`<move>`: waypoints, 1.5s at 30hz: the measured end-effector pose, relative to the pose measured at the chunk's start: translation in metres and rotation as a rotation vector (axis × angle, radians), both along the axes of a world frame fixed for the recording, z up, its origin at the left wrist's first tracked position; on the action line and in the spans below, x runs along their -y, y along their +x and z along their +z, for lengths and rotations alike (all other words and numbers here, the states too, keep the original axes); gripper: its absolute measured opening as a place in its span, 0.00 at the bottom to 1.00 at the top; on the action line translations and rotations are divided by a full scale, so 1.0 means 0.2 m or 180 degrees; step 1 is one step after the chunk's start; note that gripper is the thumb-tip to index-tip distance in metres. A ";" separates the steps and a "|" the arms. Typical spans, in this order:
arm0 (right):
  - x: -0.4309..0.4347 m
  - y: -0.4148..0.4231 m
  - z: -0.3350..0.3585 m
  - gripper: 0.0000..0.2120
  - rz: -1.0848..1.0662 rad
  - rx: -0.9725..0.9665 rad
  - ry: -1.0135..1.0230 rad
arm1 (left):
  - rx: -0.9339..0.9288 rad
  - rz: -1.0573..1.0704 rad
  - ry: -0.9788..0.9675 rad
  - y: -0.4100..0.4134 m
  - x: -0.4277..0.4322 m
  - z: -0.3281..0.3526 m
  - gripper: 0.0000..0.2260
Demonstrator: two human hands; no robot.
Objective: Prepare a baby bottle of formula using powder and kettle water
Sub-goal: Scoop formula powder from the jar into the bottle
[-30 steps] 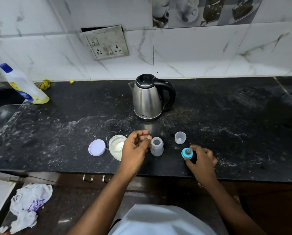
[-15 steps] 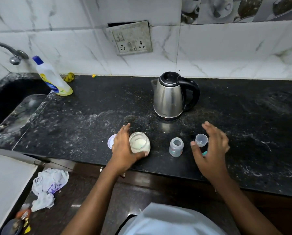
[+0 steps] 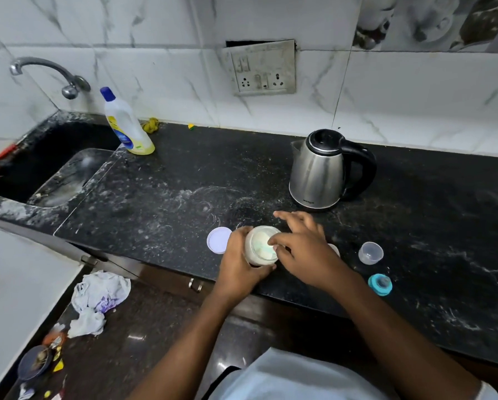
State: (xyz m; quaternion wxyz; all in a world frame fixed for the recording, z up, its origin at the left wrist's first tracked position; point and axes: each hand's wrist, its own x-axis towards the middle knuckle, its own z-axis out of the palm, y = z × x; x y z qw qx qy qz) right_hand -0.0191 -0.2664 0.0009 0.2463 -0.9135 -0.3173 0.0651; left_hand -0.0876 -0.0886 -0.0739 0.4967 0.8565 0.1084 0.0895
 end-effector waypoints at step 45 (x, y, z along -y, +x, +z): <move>-0.08 -0.08 0.06 0.09 -0.0193 0.0714 -0.0131 | 0.0244 0.0417 -0.0457 -0.12 0.20 0.18 0.39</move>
